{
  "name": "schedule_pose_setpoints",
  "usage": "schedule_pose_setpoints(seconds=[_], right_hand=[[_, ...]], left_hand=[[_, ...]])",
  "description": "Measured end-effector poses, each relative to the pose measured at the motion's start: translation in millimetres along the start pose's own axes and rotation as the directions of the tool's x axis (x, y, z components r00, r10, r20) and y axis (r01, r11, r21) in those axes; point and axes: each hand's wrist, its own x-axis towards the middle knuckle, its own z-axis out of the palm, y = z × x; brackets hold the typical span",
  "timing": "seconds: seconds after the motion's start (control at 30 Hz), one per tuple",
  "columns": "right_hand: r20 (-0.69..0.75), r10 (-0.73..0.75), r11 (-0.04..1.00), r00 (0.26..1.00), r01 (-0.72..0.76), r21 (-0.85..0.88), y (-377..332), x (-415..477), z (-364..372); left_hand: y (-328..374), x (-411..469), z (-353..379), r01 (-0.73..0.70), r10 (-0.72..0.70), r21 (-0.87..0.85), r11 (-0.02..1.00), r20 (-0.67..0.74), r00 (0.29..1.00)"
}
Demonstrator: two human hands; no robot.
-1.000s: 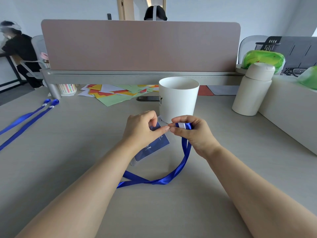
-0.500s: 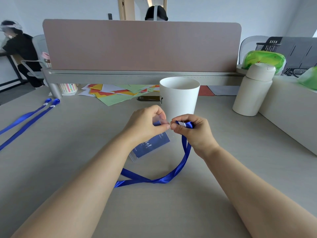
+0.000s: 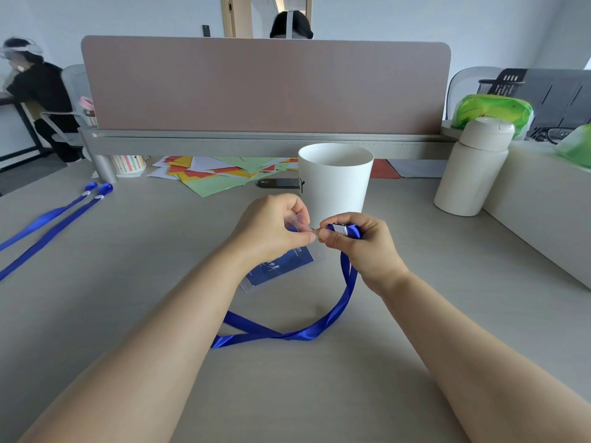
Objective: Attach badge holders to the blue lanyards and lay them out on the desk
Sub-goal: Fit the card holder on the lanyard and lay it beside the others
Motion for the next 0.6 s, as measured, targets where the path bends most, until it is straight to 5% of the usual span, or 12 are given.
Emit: schedule_pose_setpoints(seconds=[0.6], right_hand=[[-0.019,0.047,0.997,0.999,-0.046,0.063,-1.4,-2.5,3.4]], left_hand=[[2.3,-0.4,-2.7,-0.027,0.027,0.032,0.999,0.017,0.999]])
